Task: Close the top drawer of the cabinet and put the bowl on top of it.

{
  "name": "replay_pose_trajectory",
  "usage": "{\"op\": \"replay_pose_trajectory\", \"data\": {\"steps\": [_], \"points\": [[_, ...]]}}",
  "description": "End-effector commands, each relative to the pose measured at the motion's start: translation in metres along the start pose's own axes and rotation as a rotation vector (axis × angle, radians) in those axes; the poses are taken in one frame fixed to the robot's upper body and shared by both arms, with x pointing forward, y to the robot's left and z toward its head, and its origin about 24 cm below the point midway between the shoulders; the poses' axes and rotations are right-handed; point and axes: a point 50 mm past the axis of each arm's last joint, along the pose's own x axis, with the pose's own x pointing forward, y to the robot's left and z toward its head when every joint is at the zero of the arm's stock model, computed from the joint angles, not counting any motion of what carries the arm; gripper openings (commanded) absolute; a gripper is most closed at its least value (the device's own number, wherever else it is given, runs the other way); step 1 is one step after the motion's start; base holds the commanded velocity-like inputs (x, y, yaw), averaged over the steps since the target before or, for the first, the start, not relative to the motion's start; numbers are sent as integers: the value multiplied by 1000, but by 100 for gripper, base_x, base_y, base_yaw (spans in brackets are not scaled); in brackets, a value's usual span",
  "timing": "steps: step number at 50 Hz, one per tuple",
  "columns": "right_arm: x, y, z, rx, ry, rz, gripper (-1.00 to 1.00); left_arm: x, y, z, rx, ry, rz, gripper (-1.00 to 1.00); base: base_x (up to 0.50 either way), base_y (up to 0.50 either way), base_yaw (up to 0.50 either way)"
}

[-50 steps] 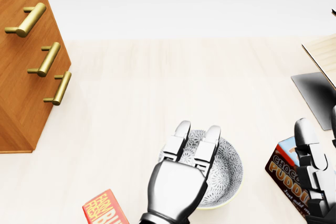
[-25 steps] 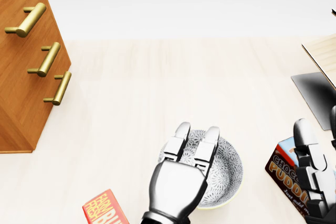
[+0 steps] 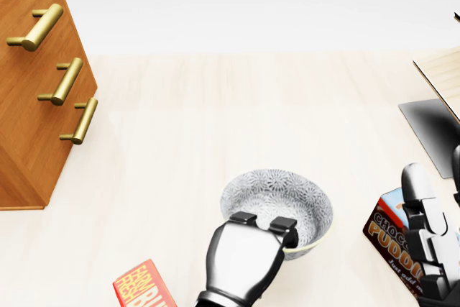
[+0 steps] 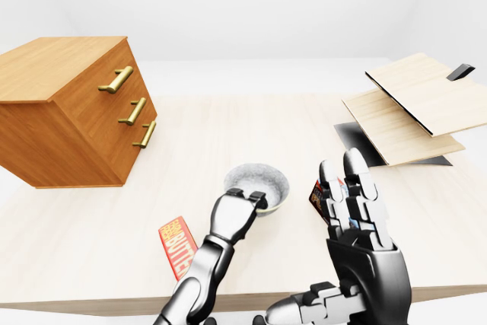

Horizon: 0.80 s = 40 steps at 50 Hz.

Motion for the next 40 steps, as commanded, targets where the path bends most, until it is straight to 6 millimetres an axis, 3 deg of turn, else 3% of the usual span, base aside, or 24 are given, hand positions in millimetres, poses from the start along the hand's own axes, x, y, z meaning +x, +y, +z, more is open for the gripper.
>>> {"op": "replay_pose_trajectory", "data": {"steps": [1,17,35,40], "points": [[-1,0,1,1,-1,1,100,0,-1,-1,3,4,5,-100,0,0,0],[-1,1,1,0,0,7,100,1,4,-3,4,7,15,-100,0,0,0],[-2,3,-1,0,2,15,100,1,57,-4,79,11,73,-100,0,0,0],[-2,2,0,1,2,14,100,2,75,-4,31,7,123,-100,0,0,0]]}}
